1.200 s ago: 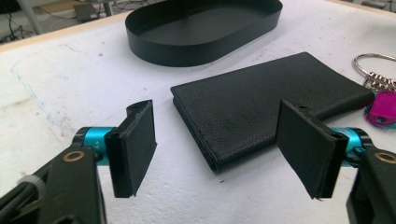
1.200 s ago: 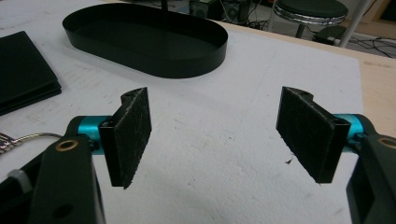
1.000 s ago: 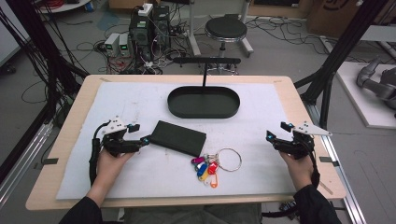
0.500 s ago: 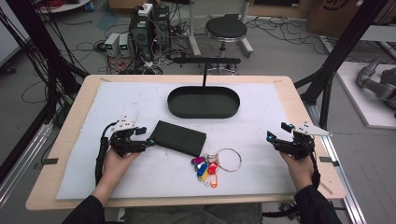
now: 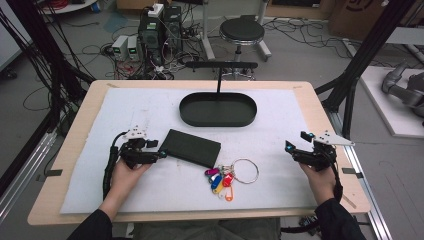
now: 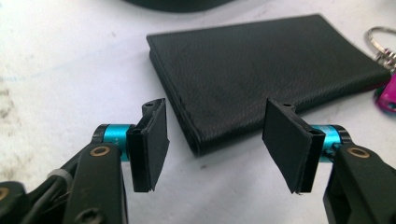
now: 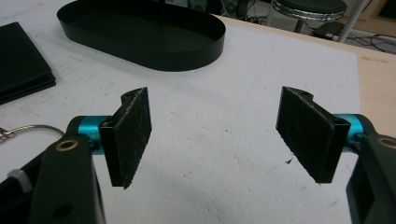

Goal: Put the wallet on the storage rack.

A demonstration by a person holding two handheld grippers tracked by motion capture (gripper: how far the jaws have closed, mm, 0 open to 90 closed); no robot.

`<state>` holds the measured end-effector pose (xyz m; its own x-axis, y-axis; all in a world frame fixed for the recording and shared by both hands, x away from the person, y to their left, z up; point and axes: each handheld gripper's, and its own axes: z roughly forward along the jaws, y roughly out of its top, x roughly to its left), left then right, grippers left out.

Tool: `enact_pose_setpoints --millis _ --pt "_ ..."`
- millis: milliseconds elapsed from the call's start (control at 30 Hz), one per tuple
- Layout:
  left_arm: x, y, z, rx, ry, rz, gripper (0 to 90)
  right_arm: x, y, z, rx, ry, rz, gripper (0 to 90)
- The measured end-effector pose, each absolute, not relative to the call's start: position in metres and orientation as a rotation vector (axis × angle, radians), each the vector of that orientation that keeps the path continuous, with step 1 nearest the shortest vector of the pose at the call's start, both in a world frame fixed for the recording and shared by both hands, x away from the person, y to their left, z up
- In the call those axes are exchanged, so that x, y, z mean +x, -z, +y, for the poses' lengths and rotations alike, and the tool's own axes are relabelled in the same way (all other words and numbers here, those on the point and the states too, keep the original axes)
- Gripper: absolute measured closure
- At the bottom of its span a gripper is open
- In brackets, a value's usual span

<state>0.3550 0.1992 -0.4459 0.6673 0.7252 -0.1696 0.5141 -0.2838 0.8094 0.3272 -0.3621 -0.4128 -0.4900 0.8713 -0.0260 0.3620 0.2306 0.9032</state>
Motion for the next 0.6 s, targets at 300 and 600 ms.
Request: enact_pose_setpoints --millis 300,600 --pt "0.3534 0.4507 0.1939 2.058 -0.309 0.943 52.2 0.3267 0.4127 -0.3615 1.13 -1.22 1.967 26.9" --pt "0.3523 0.4484 0.1983 2.062 -0.33 0.942 70.2 0.3272 0.413 -0.3607 1.126 -1.217 1.971 26.9"
